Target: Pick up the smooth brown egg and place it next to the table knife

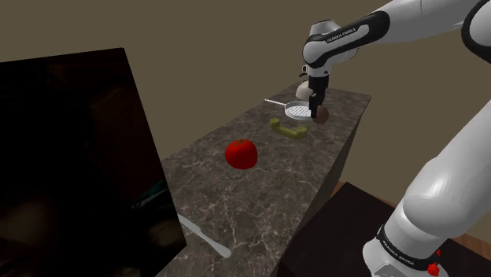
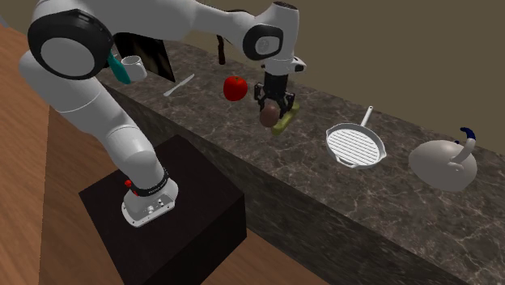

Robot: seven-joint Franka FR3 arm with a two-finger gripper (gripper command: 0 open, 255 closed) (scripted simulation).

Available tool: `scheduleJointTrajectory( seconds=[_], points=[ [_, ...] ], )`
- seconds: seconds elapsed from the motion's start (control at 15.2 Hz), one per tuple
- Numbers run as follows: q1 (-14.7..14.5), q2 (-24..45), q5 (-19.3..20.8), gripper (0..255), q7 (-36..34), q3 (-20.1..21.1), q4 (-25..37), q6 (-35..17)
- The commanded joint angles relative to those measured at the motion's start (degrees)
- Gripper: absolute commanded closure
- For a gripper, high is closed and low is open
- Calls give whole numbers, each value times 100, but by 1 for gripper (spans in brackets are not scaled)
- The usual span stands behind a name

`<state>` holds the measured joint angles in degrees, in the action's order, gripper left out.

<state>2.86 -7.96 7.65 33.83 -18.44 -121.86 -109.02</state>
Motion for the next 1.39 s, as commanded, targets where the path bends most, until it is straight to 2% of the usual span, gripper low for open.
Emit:
scheduleJointTrajectory(
  seconds=[0.0,0.73,1.32],
  points=[
    [0,-46,6,255,12,6,134,179],
    [-608,-524,-197,255,-1398,876,-364,279],
    [-1181,-433,-541,255,-2605,1655,-273,347]
  ],
)
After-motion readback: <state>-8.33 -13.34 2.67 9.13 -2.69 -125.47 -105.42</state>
